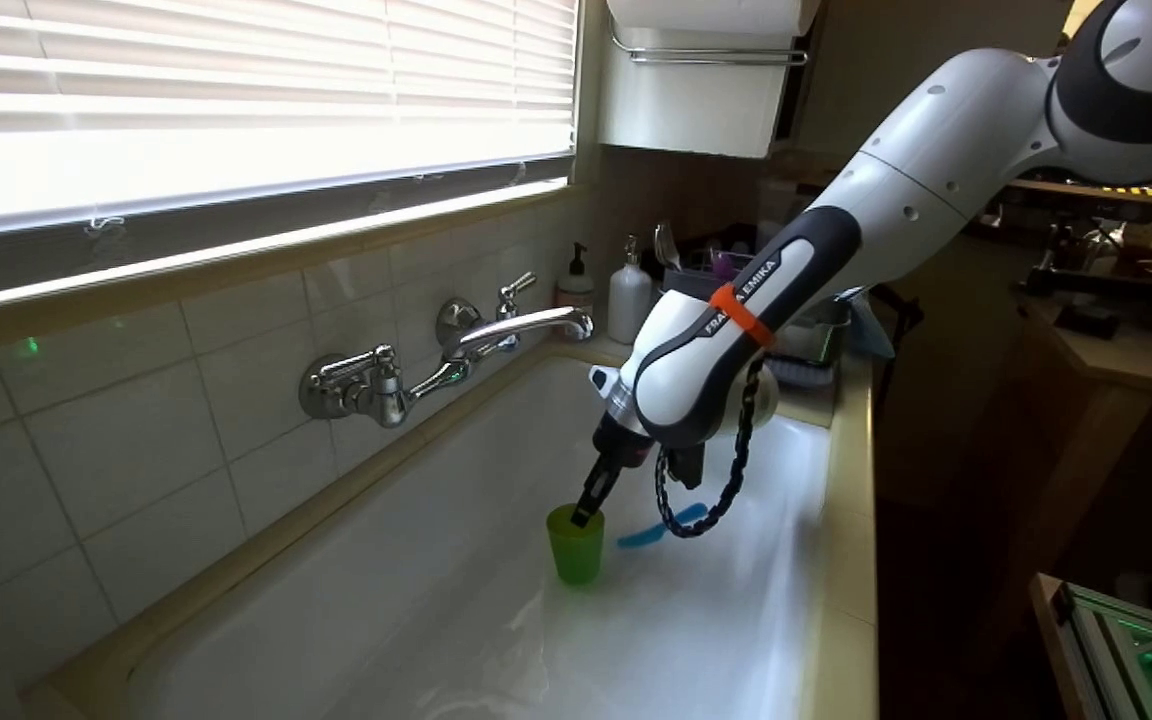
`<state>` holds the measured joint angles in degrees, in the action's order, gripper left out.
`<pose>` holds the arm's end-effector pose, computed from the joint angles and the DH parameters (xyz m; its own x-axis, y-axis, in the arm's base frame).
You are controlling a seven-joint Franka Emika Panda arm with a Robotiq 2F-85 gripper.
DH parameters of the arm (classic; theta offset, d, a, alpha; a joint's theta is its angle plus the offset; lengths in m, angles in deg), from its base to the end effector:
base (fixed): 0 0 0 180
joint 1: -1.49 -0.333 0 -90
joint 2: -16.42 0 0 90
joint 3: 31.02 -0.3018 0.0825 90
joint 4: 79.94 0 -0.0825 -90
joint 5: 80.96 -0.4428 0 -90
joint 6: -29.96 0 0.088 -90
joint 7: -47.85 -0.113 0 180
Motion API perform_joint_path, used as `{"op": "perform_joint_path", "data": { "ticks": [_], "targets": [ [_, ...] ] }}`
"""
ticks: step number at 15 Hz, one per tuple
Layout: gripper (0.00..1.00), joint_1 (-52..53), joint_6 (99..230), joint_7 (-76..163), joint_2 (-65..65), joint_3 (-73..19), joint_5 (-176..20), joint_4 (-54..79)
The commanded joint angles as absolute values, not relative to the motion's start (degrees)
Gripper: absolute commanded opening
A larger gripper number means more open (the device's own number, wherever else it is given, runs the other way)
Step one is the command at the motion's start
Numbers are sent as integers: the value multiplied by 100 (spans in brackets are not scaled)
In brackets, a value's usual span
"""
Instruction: Move the green cup from the right side of the table to the left side
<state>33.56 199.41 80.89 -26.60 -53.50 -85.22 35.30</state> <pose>0.6230 -0.0973 0.0558 0.9284 0.1730 0.3290 0.2263 -0.9652 -0.1311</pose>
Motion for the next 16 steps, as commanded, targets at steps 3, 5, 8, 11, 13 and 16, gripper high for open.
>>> {"op": "perform_joint_path", "data": {
  "ticks": [3, 5, 8, 11, 13, 16],
  "targets": [
    [2, 3270, 19976, 7911, -2837, -5296, -8492, 3262],
    [2, 3224, 20057, 7868, -2842, -5231, -8475, 3237],
    [2, 3165, 20109, 7799, -2853, -5127, -8453, 3196],
    [2, 3093, 20138, 7733, -2890, -5007, -8435, 3136],
    [2, 3056, 20189, 7696, -2906, -4952, -8419, 3123],
    [2, 3022, 20273, 7629, -2945, -4908, -8388, 3105]
  ]
}}
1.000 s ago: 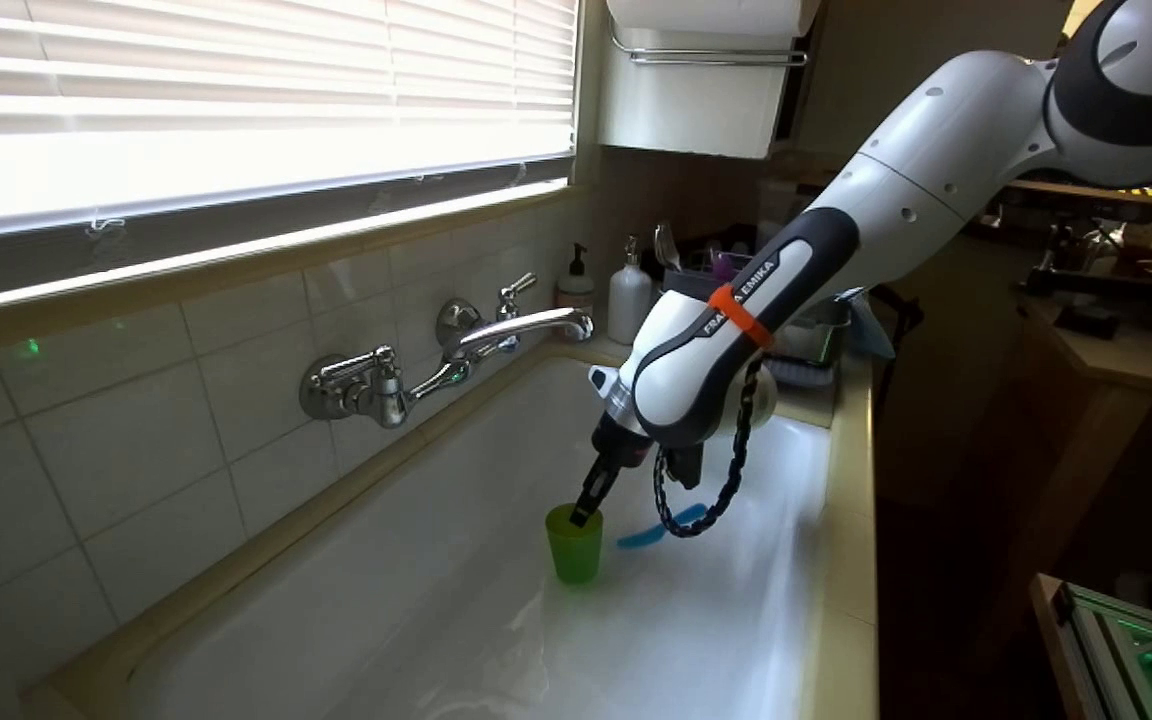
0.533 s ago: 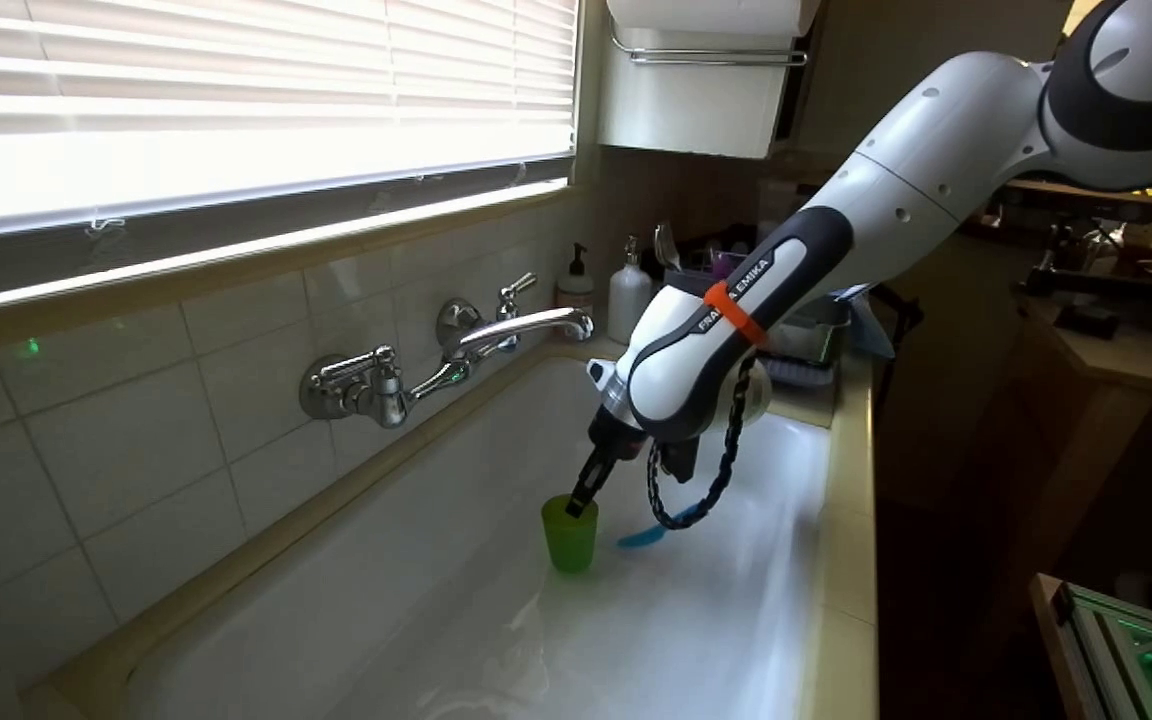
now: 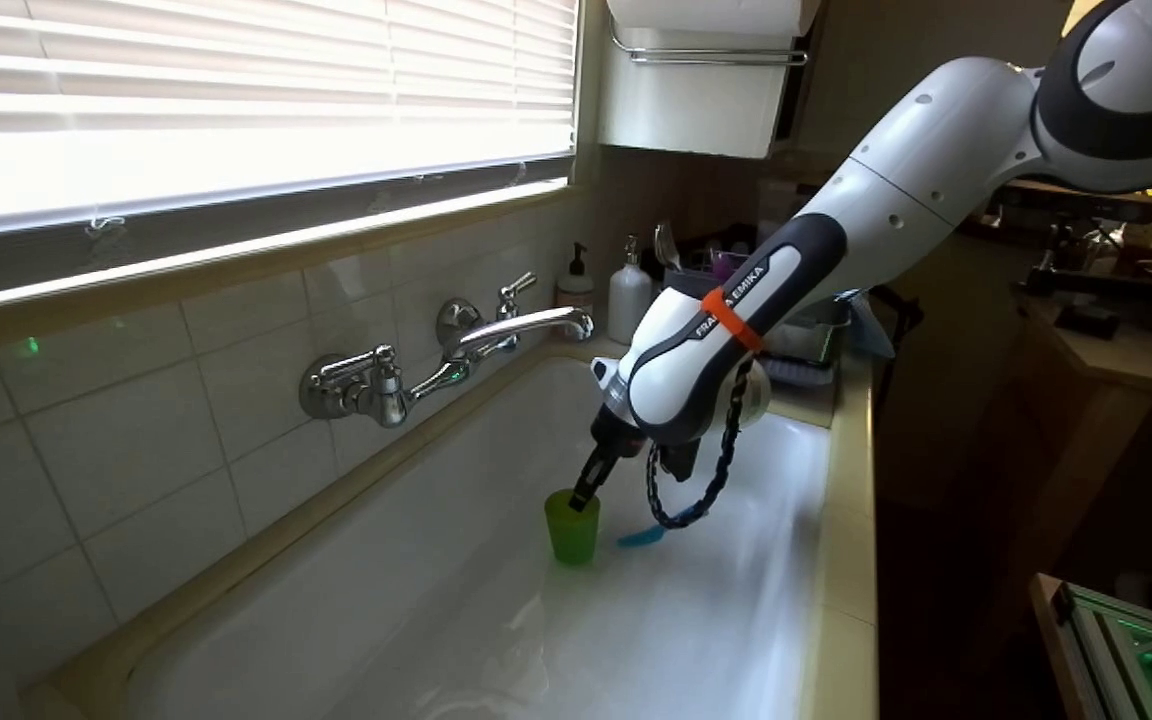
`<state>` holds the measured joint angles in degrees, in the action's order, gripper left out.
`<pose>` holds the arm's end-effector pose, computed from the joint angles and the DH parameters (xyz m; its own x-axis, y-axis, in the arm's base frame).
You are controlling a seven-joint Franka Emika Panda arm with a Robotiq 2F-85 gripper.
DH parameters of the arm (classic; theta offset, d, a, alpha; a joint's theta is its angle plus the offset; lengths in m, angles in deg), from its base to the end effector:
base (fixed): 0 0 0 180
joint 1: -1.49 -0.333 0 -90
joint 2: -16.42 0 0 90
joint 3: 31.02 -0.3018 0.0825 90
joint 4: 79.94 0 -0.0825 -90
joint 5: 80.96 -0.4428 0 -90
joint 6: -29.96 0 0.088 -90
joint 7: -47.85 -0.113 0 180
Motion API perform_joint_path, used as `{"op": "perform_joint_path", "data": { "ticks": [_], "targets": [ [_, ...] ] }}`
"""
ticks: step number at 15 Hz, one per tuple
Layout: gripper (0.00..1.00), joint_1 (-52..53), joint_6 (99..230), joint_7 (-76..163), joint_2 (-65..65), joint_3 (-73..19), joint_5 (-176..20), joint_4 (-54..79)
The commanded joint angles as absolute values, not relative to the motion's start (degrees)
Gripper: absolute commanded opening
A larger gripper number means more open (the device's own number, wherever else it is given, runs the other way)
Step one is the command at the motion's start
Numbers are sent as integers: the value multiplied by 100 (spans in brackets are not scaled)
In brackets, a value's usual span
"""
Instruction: Move the green cup from the right side of the table to the left side
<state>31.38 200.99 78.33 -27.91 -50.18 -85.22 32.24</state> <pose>0.6355 -0.1189 0.0552 0.9290 0.1221 0.3494 0.1649 -0.9817 -0.0953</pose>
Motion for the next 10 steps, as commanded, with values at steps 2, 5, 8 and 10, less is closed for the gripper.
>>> {"op": "perform_joint_path", "data": {
  "ticks": [2, 5, 8, 10],
  "targets": [
    [32, 2997, 20313, 7593, -2953, -4889, -8371, 3104],
    [52, 2998, 20305, 7571, -2931, -4901, -8372, 3127],
    [74, 2994, 20313, 7550, -2918, -4893, -8372, 3141],
    [89, 3015, 20319, 7552, -2892, -4915, -8377, 3173]
  ]
}}
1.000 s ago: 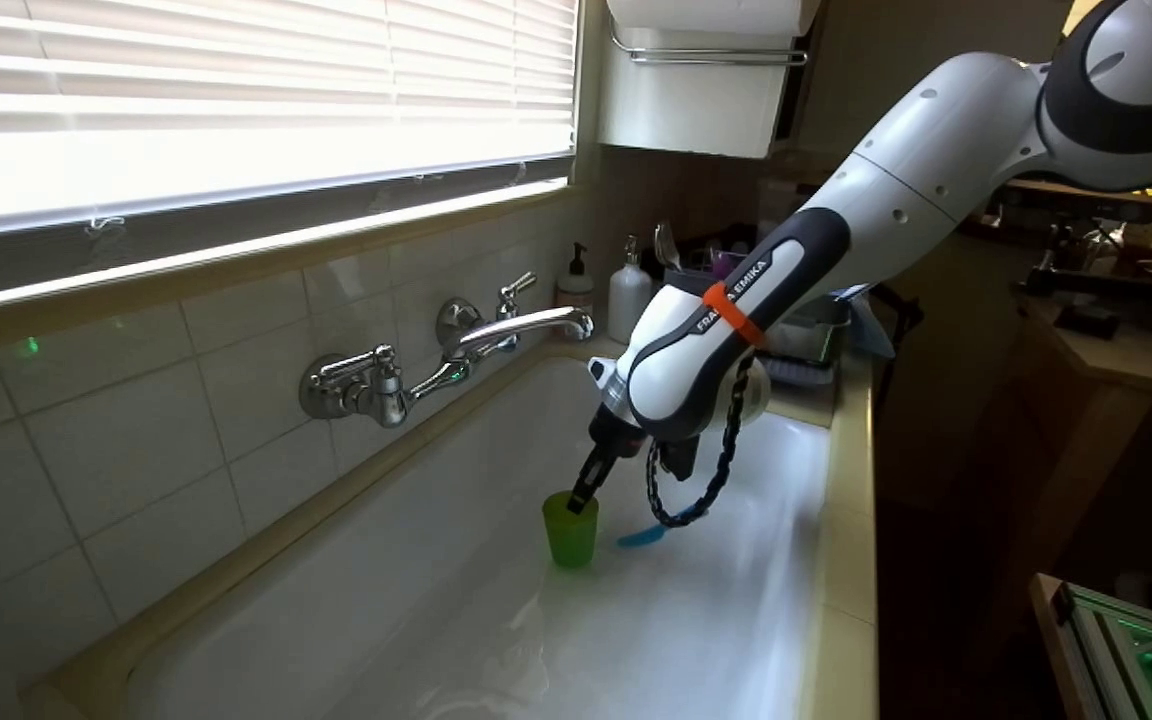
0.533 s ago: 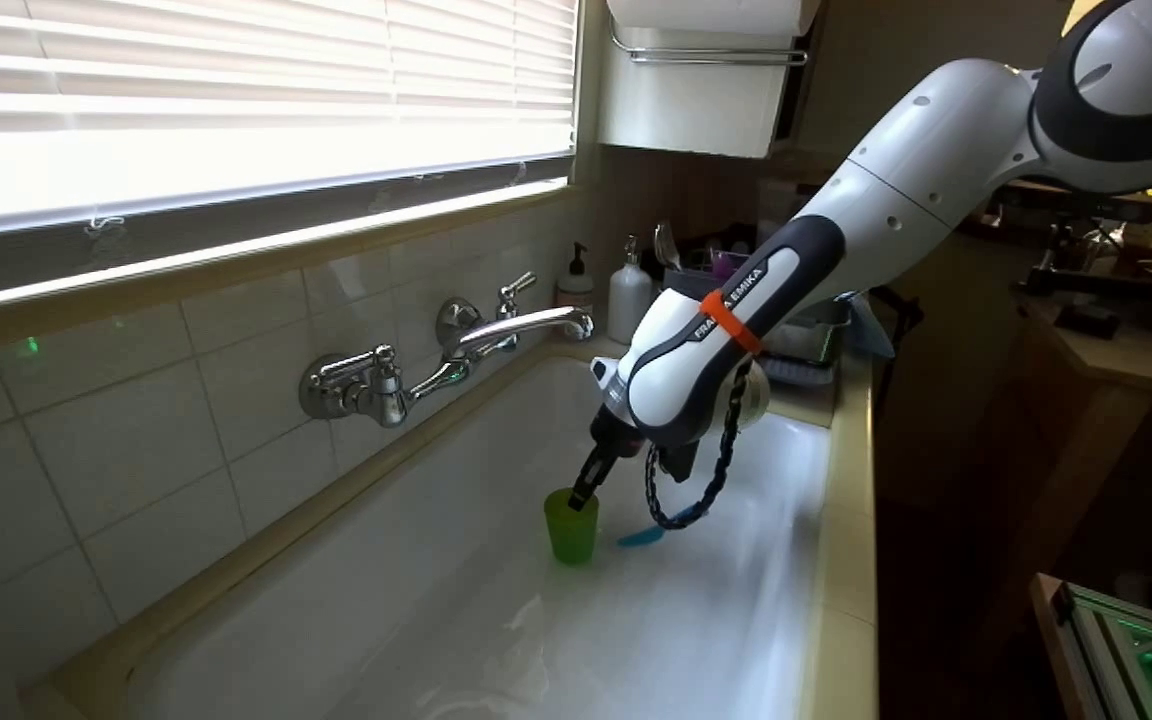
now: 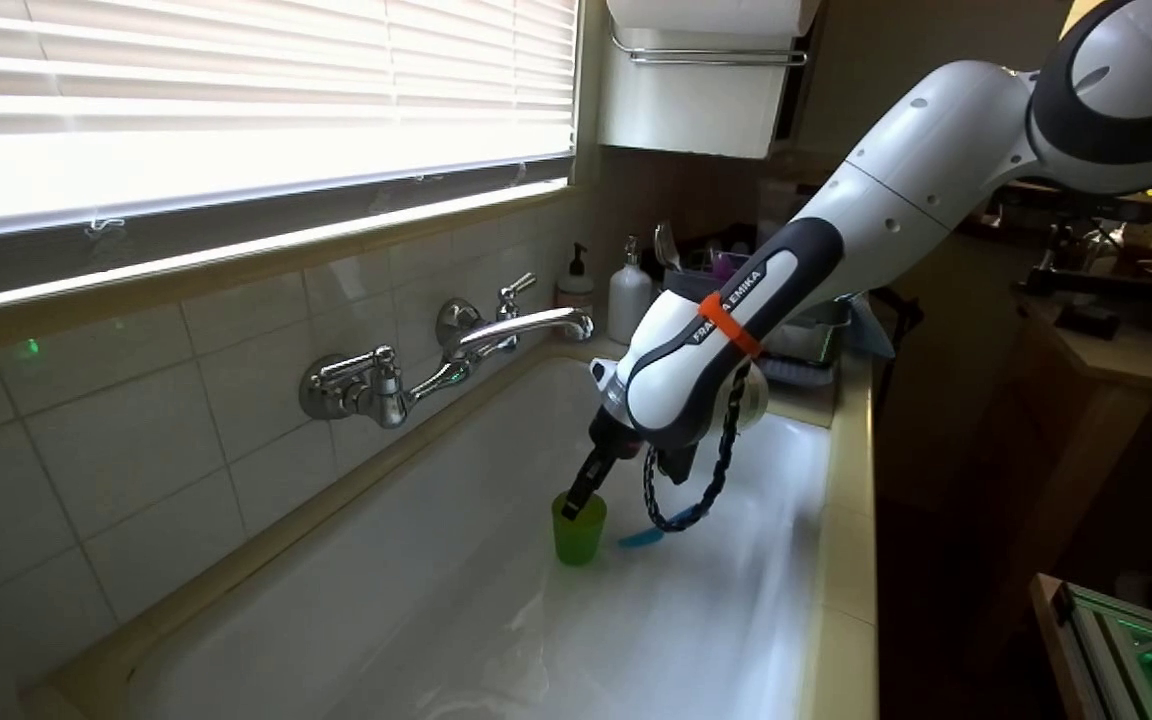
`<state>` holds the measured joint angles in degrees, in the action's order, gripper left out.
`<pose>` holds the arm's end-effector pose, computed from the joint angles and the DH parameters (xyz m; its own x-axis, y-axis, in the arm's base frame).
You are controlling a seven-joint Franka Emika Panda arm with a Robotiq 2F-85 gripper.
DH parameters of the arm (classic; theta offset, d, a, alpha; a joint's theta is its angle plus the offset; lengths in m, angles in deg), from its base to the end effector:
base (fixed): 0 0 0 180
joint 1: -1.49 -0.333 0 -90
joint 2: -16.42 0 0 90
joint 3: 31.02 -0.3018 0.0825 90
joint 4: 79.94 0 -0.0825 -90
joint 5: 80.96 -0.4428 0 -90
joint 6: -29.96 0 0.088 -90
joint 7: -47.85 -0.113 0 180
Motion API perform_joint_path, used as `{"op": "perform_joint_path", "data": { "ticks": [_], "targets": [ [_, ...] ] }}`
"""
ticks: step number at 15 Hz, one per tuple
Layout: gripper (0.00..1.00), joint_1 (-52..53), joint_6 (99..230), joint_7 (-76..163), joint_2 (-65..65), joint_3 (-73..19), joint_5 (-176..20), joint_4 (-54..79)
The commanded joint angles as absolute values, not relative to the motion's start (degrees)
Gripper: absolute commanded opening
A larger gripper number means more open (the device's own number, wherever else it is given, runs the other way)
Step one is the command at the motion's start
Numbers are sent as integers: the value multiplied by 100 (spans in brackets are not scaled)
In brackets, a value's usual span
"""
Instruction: Move the green cup from the right side of the table to the left side
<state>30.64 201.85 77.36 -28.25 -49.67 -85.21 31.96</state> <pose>0.6371 -0.1172 0.0537 0.9279 0.1102 0.3561 0.1518 -0.9842 -0.0911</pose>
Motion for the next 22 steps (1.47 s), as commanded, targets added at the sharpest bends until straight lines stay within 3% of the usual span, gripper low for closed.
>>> {"op": "perform_joint_path", "data": {
  "ticks": [1, 22],
  "targets": [
    [98, 3031, 20325, 7553, -2864, -4931, -8383, 3207],
    [100, 3044, 20313, 7494, -1471, -4831, -8444, 4554]
  ]
}}
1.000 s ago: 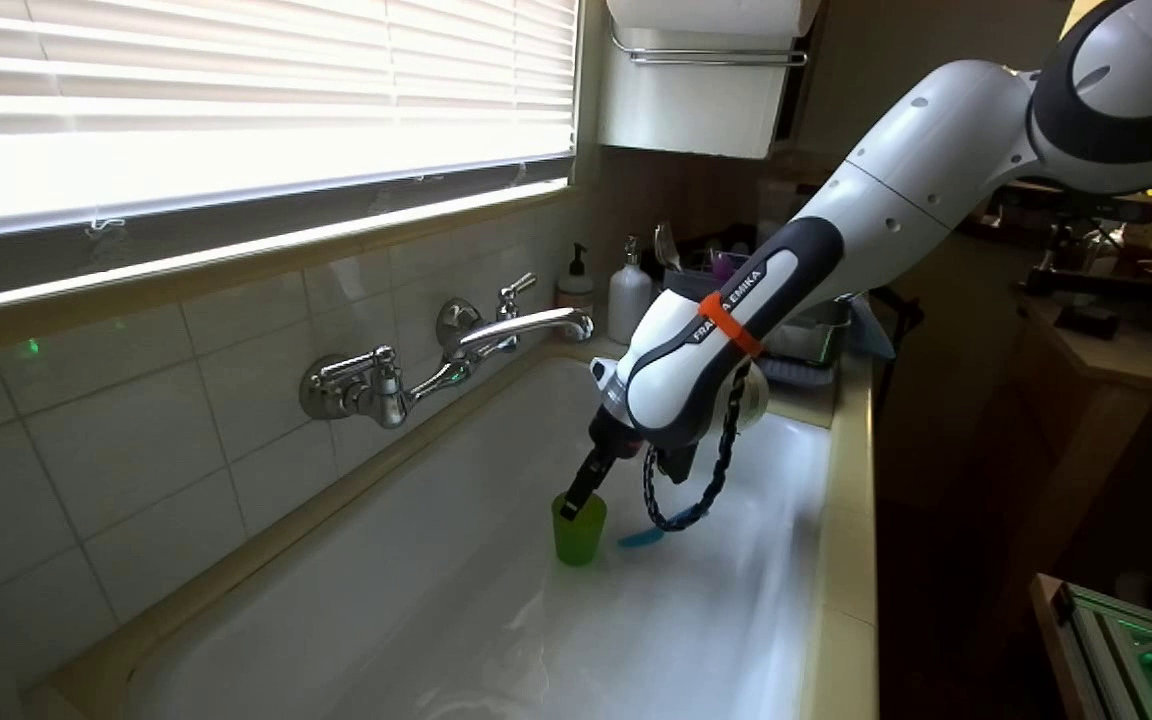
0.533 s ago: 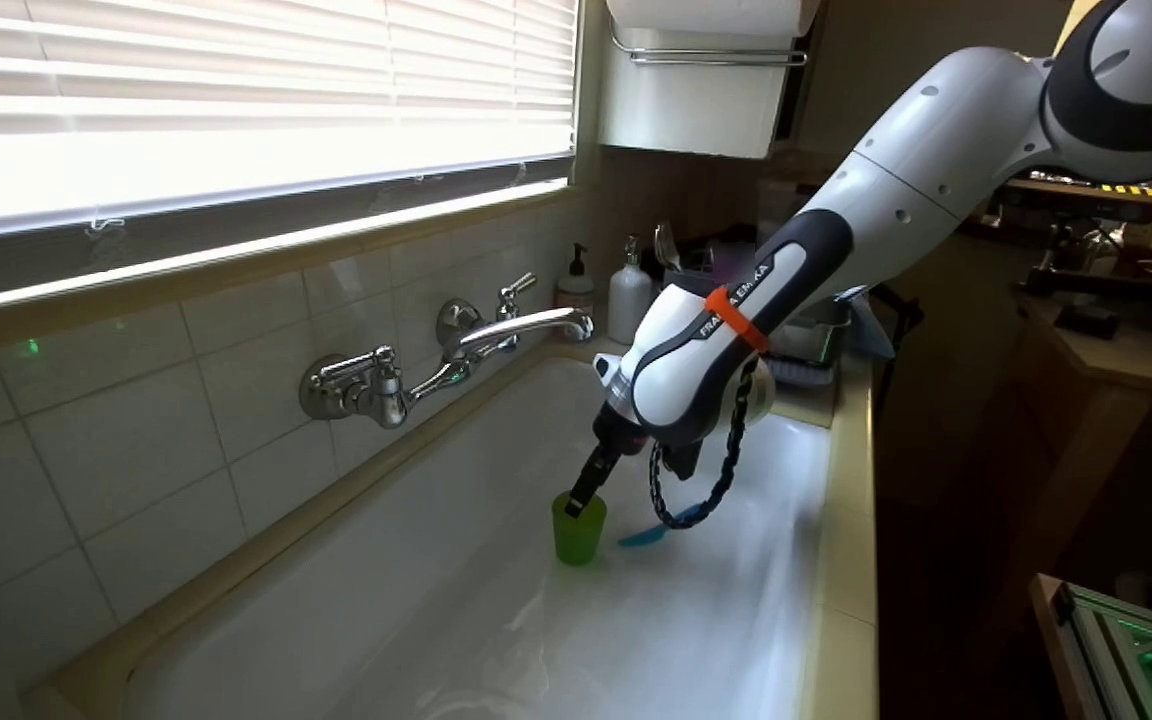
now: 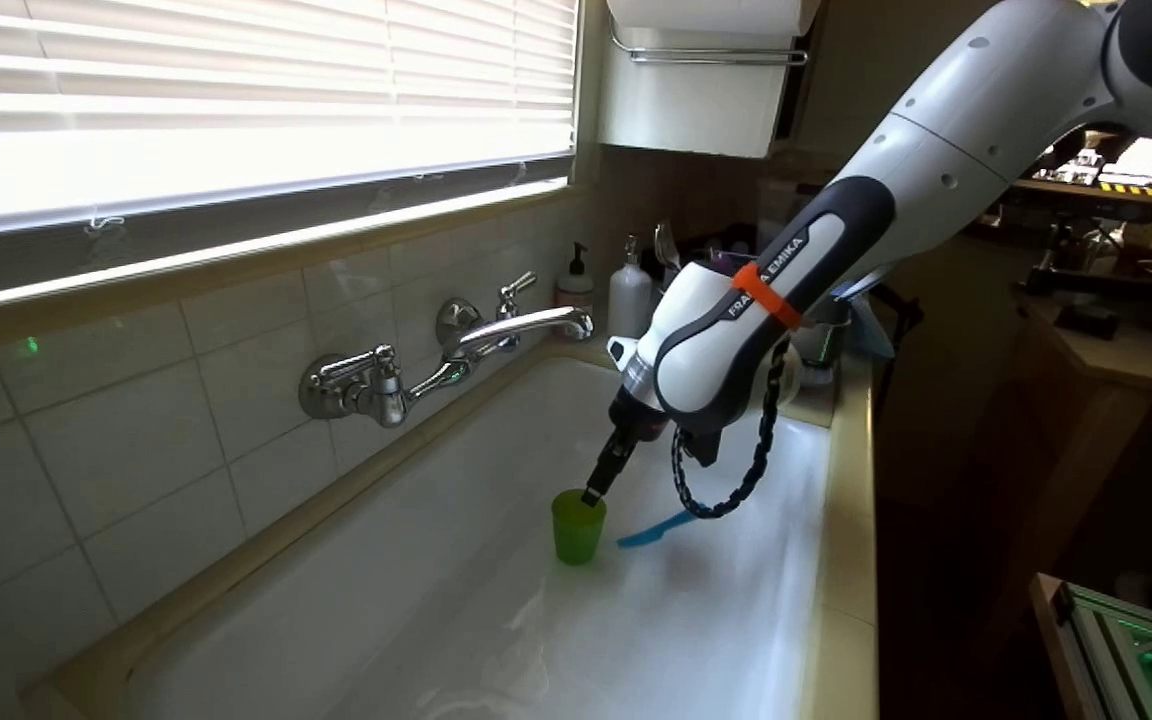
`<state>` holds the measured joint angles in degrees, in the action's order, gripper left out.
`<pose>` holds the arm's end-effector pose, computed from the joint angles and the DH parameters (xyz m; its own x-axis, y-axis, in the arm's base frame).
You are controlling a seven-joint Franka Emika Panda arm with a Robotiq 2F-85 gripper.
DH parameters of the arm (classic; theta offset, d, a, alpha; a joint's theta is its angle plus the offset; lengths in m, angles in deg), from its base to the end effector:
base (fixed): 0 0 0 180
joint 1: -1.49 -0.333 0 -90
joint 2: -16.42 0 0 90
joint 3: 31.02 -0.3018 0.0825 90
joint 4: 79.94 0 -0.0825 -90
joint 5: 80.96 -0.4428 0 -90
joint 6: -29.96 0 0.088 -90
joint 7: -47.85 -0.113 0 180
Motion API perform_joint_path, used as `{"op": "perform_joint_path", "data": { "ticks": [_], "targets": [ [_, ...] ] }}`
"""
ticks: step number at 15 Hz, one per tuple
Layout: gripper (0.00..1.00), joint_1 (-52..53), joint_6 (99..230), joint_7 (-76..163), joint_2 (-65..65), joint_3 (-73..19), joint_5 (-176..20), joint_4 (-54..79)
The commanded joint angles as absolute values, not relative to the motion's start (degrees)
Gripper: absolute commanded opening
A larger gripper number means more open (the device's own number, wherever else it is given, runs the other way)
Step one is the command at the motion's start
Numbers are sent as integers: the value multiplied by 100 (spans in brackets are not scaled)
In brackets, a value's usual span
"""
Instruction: Move the green cup from the right side of the table to the left side
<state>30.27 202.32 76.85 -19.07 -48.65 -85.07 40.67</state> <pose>0.6090 -0.1160 0.0923 0.9269 0.1419 0.3474 0.1667 -0.9851 -0.0423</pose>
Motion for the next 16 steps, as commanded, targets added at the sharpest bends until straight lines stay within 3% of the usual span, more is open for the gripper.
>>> {"op": "perform_joint_path", "data": {
  "ticks": [1, 16],
  "targets": [
    [100, 3055, 20269, 7489, -1372, -4830, -8456, 4643],
    [100, 3313, 19533, 7718, 165, -5112, -9667, 5813]
  ]
}}
